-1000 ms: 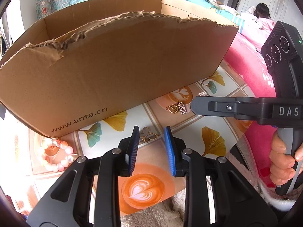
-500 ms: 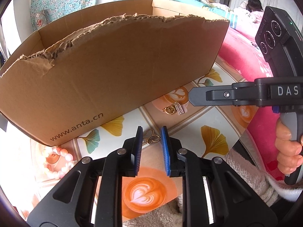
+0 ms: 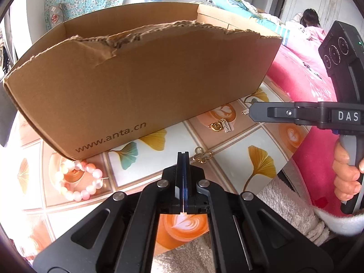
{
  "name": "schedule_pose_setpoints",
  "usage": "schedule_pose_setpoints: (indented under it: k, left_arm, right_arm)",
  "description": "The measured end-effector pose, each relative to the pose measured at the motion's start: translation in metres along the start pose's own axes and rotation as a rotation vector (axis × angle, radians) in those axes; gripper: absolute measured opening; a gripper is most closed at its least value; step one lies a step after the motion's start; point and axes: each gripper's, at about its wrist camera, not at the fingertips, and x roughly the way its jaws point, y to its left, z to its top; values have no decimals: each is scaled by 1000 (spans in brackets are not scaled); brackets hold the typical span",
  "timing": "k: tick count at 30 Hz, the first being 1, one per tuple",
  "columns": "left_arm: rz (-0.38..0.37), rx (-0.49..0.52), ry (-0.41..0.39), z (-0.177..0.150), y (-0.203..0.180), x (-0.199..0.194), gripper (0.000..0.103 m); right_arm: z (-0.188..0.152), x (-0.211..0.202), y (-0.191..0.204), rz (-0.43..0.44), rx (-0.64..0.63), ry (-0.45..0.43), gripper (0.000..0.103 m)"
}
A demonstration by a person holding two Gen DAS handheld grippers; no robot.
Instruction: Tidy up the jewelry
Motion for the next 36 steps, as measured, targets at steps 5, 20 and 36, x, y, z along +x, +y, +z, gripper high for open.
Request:
schedule_pose_setpoints:
  k: [5,20,36]
  left_arm:
    - [36,-45,-5,-9,17,-7,0]
    - [8,-118,-24,-17,37,-16,26]
    - [-6,-128,-30,-23,44,-23,26]
  right_arm:
    - [-11,21,34,-47,-139,59,24]
    - [-25,68,90,-310,-440,127,23]
    - [-11,60,76,-275,-373,151,8]
